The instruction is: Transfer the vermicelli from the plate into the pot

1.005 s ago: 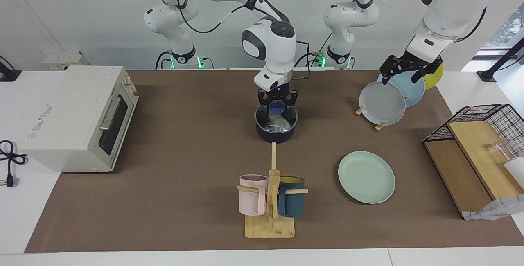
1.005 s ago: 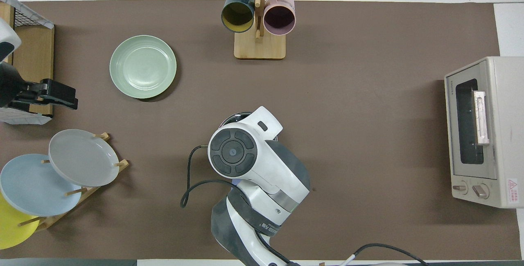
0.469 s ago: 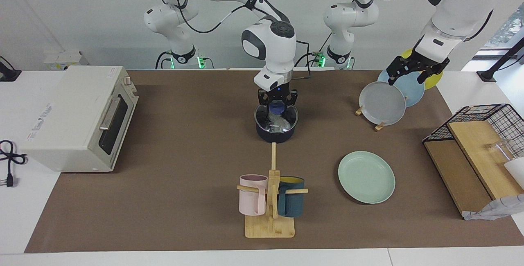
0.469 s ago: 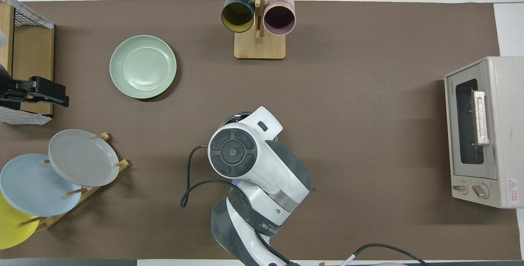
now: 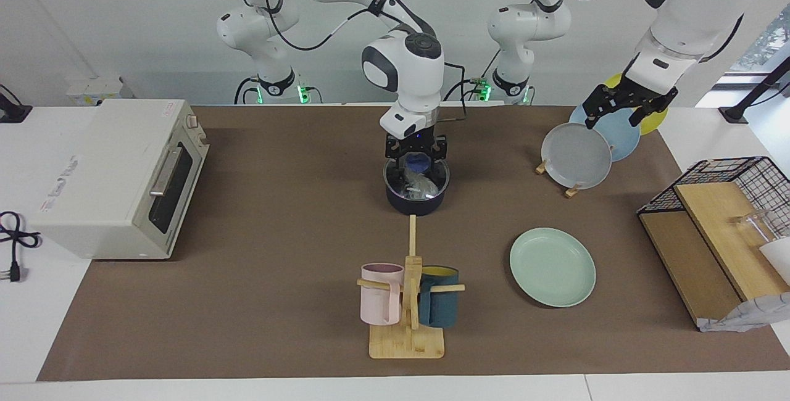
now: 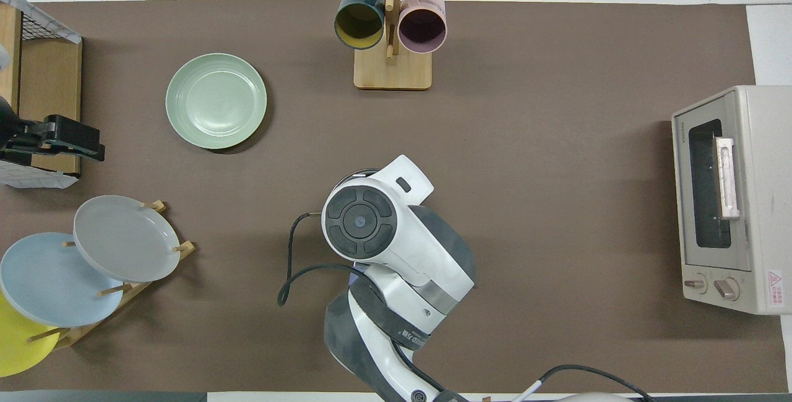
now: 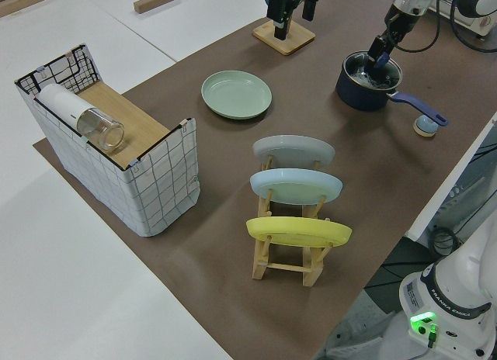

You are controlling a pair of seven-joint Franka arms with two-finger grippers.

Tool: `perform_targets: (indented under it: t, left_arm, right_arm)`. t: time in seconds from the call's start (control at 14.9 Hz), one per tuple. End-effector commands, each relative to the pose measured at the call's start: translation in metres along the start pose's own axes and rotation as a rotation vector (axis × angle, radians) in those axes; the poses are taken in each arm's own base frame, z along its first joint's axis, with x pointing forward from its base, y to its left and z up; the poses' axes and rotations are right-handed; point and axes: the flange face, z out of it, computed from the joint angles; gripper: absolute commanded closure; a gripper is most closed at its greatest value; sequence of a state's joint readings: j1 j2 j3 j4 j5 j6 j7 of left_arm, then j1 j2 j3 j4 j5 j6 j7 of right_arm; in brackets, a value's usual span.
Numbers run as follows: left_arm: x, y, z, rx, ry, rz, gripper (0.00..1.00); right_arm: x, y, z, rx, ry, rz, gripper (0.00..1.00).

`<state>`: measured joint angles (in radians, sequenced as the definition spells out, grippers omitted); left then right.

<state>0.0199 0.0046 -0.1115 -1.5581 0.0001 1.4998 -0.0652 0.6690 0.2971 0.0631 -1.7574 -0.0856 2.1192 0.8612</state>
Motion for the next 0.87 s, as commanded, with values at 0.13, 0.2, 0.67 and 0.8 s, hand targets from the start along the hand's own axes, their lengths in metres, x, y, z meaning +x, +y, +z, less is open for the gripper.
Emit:
perform_targets:
  t: [0.13, 0.2, 0.67, 0.8]
  left_arm:
    - [-0.004, -0.002, 0.001, 0.0, 0.008, -0.005, 0.0]
    - [-0.004, -0.002, 0.003, 0.0, 0.005, -0.007, 0.0]
    - [-0.006, 0.0, 0.002, 0.001, 0.006, -0.002, 0.0]
    - [-0.007, 0.002, 0.0, 0.001, 0.006, 0.001, 0.0]
  right_arm:
    - [0.06, 0.044, -0.059, -0.014, 0.022, 0.039, 0.0]
    - [0.074, 0.061, -0.069, -0.022, 0.018, 0.036, 0.0]
    - [0.113, 0.241, -0.16, -0.073, -0.08, -0.016, 0.0]
    - [0.105, 0.287, -0.189, -0.083, -0.121, -0.096, 0.0]
